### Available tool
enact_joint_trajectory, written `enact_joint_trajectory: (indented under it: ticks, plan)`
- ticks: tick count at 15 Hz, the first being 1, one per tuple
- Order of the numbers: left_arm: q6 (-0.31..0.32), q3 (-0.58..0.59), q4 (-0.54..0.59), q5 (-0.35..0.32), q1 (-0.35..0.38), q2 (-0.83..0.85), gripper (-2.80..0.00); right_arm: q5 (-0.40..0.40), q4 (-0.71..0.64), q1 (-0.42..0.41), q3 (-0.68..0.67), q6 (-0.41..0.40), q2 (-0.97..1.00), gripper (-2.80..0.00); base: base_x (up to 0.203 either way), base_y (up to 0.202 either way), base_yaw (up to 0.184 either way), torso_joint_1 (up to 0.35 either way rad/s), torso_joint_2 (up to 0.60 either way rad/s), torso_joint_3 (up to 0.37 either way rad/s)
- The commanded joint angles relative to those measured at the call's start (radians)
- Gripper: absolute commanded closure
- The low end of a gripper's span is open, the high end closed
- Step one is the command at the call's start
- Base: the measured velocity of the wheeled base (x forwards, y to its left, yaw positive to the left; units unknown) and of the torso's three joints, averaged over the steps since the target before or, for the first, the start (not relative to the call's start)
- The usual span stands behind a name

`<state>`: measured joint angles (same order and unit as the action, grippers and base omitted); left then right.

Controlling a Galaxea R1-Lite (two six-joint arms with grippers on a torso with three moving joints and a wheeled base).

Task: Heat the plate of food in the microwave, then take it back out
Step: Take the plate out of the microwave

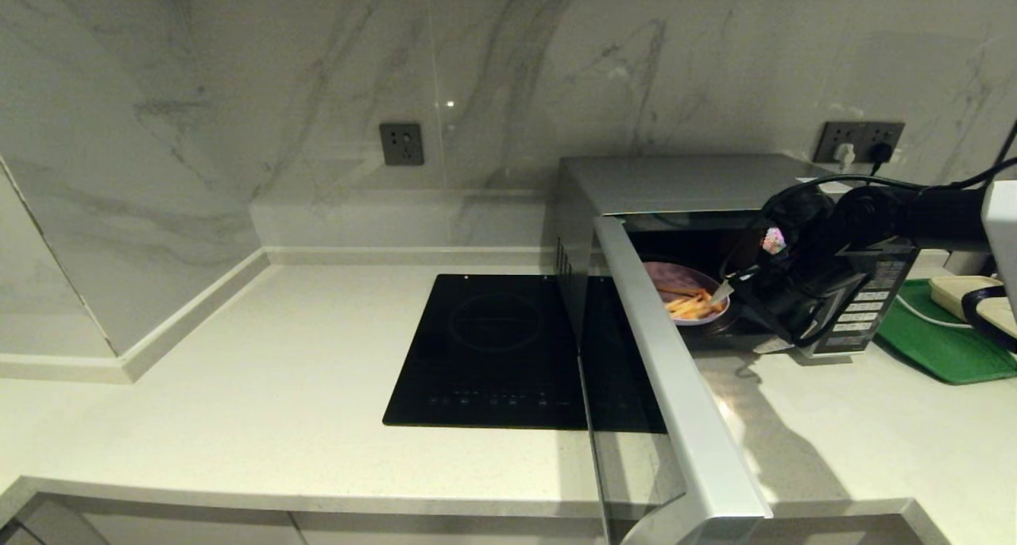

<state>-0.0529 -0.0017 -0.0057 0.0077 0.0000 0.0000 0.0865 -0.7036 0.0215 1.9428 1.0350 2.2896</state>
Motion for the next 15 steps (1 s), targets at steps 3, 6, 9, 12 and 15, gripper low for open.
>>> enact_joint_trajectory:
  ticks: [3,6,9,12,15]
  plan:
    - [-0.001,0.0,0.0,0.0,0.0,0.0,0.0,-0.002,-0.005,0.002,0.009,-0.003,0.038,-2.8,0.0,0.0,0.0,0.0,0.0,0.0]
    - [-0.001,0.0,0.0,0.001,0.0,0.0,0.0,-0.008,-0.005,0.002,0.028,-0.017,0.062,-2.8,0.0,0.0,0.0,0.0,0.0,0.0]
    - [-0.001,0.0,0.0,0.001,0.0,0.0,0.0,-0.011,0.021,0.002,0.029,-0.021,0.081,-2.8,0.0,0.0,0.0,0.0,0.0,0.0]
    - [-0.001,0.0,0.0,0.0,0.0,0.0,0.0,-0.016,0.053,0.002,0.031,-0.033,0.088,-2.8,0.0,0.0,0.0,0.0,0.0,0.0]
    - [-0.001,0.0,0.0,0.0,0.0,0.0,0.0,-0.022,0.053,0.003,0.03,-0.035,0.099,-2.8,0.0,0.0,0.0,0.0,0.0,0.0]
